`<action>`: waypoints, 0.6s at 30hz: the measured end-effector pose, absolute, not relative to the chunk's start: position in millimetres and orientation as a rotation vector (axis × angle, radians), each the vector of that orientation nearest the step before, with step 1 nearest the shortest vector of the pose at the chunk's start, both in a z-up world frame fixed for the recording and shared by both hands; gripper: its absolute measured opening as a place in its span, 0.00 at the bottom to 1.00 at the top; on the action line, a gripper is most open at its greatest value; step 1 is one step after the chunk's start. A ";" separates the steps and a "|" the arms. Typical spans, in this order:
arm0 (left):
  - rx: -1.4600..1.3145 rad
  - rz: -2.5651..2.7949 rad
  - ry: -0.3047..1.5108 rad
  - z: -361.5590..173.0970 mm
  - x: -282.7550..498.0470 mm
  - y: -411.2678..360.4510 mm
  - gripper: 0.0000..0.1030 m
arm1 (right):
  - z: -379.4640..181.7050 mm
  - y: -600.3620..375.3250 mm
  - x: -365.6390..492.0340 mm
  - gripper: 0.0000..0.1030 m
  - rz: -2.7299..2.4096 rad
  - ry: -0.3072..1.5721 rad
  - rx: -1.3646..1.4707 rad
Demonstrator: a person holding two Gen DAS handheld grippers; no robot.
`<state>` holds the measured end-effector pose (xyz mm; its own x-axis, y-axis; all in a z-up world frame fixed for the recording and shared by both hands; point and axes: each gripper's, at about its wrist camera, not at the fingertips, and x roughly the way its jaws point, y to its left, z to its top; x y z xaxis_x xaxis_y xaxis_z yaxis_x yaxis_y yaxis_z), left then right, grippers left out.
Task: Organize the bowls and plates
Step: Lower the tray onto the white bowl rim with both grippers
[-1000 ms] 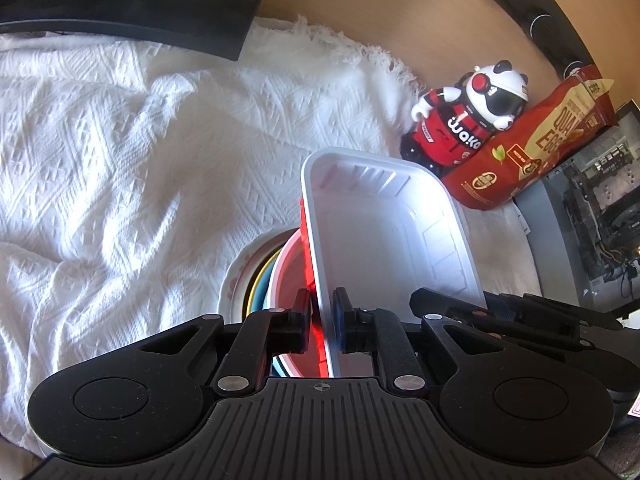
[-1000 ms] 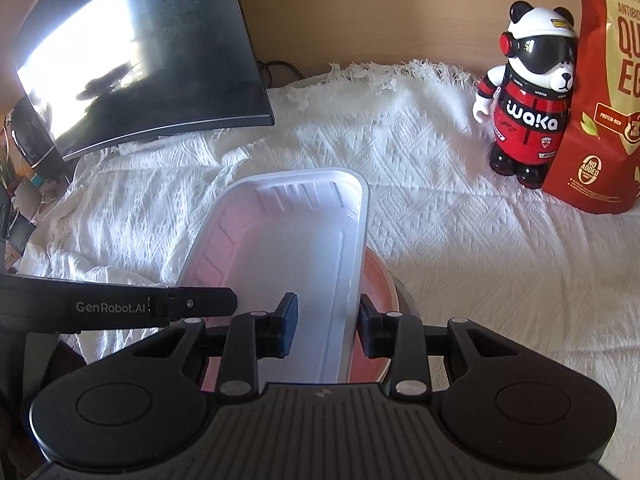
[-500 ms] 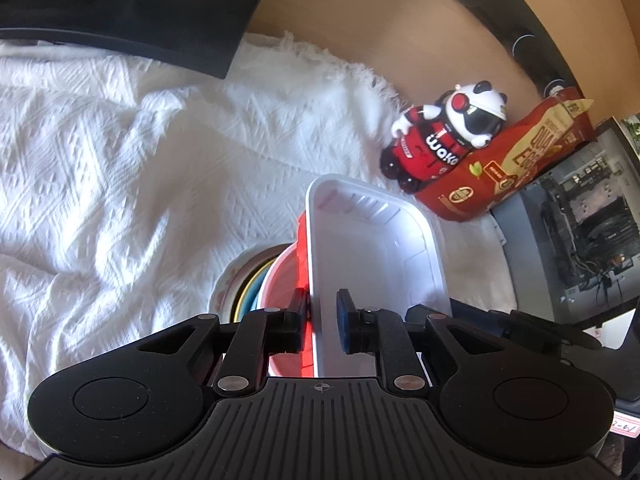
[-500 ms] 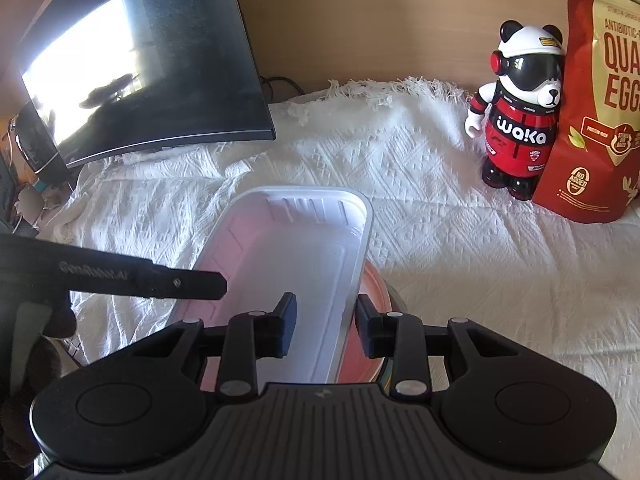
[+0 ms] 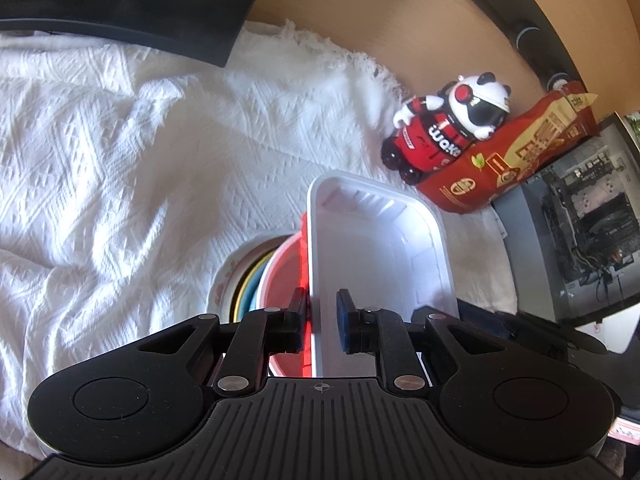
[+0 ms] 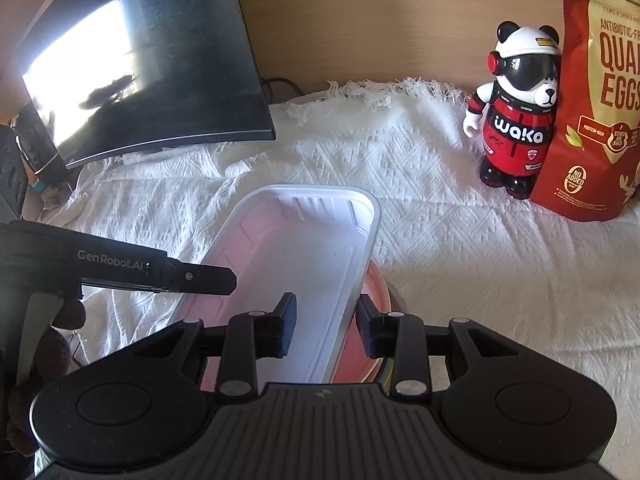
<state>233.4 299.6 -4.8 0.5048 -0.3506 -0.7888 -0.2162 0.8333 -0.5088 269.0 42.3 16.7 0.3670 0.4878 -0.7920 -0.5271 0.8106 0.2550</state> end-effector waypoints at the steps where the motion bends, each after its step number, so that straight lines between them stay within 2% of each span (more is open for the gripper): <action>1: -0.608 -0.092 1.060 -3.7 232.3 299.1 0.17 | 16.4 41.9 269.0 0.32 0.650 1.001 -0.045; 18: -0.618 -0.102 1.050 -2.7 230.3 297.6 0.17 | 12.3 39.0 264.8 0.32 0.639 1.001 -0.034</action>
<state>230.3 297.6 -2.7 0.5093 -0.3646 -0.7796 -0.2076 0.8270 -0.5224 264.8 39.0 12.3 0.3742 0.4835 -0.7913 -0.5139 0.8184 0.2570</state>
